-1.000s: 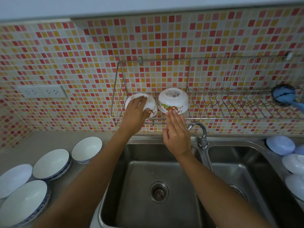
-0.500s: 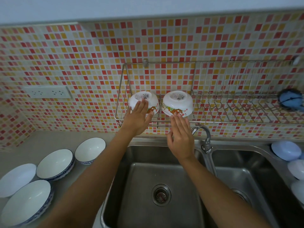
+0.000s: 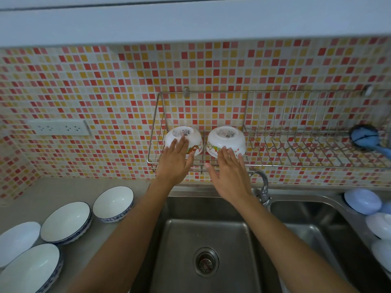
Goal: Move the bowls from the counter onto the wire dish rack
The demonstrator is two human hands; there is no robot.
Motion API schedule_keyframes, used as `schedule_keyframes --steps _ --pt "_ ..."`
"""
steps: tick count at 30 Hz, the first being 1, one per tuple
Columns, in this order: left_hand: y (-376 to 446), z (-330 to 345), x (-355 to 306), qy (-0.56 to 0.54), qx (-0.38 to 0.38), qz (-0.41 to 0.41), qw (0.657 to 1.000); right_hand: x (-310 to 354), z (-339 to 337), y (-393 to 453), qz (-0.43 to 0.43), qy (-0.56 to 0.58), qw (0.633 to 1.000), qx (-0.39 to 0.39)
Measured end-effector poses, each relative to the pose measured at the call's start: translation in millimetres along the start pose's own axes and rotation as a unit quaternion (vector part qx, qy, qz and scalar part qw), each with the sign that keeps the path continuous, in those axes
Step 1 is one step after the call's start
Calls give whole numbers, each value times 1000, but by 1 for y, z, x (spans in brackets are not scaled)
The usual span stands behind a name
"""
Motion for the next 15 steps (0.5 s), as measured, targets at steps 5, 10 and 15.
schedule_keyframes --steps 5,10,15 --pt "-2 -1 1 40 6 14 999 -3 10 19 45 -39 997 57" --pt "-8 -2 2 31 -30 7 999 -1 7 17 60 -67 996 11" --pt "-44 -6 7 12 -73 20 997 9 10 -13 47 -6 991 -126"
Point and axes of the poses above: each hand's wrist, its own y-axis towards the middle knuckle, its own z-axis out of the palm, x = y × z, the point moved 6 cm from there along y, towards the middle knuckle, and after that the axes turned 8 degrees about -x, right-handed, at the moved point
